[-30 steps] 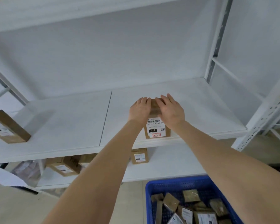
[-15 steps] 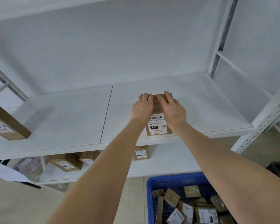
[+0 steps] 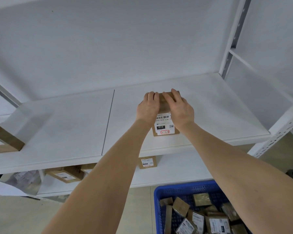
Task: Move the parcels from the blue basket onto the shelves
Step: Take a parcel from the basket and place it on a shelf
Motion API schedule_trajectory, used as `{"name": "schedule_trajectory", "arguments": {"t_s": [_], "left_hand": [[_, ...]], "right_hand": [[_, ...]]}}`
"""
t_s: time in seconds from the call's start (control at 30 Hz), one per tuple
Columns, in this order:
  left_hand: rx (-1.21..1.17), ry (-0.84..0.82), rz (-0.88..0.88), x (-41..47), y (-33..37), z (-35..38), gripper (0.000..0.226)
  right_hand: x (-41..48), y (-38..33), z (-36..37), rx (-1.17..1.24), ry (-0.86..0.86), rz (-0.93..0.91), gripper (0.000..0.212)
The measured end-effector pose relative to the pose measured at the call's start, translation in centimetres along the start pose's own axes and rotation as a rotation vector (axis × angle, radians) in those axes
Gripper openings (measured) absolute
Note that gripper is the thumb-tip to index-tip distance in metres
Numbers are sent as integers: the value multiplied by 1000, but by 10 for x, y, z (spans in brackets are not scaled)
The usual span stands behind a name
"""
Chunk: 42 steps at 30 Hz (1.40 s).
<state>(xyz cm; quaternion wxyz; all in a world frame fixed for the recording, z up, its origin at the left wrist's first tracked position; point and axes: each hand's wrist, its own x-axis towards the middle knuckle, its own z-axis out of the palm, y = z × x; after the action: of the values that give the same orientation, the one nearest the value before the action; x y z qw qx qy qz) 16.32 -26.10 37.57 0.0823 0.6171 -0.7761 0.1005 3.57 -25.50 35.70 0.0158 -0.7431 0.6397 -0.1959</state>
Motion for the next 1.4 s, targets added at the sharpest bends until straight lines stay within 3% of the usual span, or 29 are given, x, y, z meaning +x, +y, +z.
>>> {"name": "schedule_trajectory", "arguments": {"t_s": [0.27, 0.4, 0.67, 0.83, 1.03, 1.4], "left_hand": [[-41, 54, -10, 21, -6, 9, 59], [-38, -6, -6, 24, -7, 11, 60], [-63, 23, -9, 20, -8, 5, 70], [-28, -43, -23, 11, -9, -1, 81], [-38, -45, -64, -6, -4, -17, 80], [36, -96, -164, -80, 20, -41, 80]], "right_hand": [[21, 2, 7, 9, 6, 19, 72], [24, 1, 7, 2, 0, 26, 73], [18, -3, -1, -69, -30, 65, 79], [14, -3, -9, -95, -45, 85, 87], [-1, -7, -23, -114, -76, 90, 85], [-64, -15, -39, -129, -55, -47, 88]]}}
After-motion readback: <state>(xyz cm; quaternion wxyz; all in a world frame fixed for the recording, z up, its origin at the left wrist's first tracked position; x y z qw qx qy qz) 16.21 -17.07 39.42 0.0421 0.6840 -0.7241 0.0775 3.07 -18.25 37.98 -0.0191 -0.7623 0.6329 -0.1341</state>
